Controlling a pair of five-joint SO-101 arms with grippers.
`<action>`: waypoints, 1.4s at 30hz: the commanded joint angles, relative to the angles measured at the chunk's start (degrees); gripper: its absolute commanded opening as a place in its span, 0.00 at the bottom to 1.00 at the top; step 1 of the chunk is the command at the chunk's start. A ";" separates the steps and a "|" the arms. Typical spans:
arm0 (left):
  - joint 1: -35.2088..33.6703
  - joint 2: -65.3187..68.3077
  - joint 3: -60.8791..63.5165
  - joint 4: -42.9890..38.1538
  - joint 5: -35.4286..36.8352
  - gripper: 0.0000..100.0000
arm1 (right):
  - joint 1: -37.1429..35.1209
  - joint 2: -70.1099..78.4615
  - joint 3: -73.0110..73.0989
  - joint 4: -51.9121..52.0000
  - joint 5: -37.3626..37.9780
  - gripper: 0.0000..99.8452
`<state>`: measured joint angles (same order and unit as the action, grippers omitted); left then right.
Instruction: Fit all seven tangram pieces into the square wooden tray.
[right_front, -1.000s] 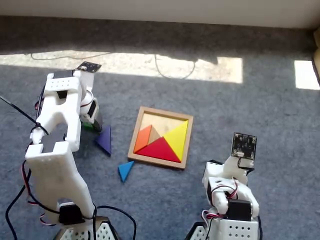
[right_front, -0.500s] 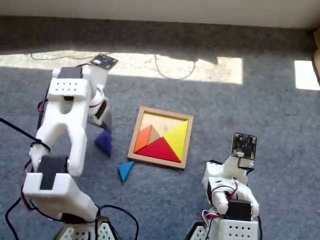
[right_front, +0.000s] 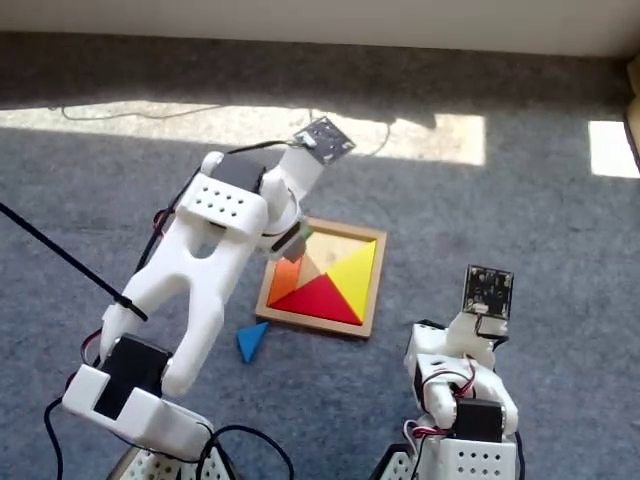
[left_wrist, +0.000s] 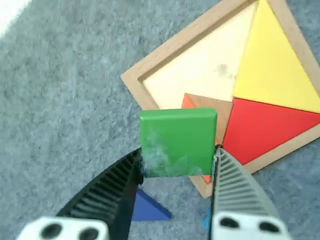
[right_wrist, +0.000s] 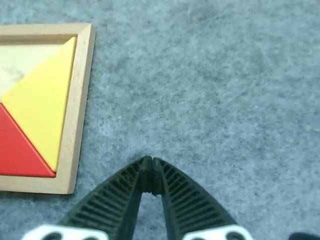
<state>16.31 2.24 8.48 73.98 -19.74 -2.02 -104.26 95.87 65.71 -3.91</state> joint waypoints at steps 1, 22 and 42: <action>3.12 -2.59 -0.13 -2.73 0.18 0.15 | 0.66 -0.92 5.93 -1.10 0.79 0.02; 7.34 11.12 -0.84 -11.78 0.26 0.24 | 0.66 -0.92 5.93 -2.33 0.79 0.02; 1.19 11.30 -1.98 -18.73 10.46 0.22 | 0.66 -0.92 5.93 -2.24 0.79 0.02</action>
<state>18.86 14.11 8.48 56.40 -9.80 -2.02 -104.26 95.87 64.75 -3.91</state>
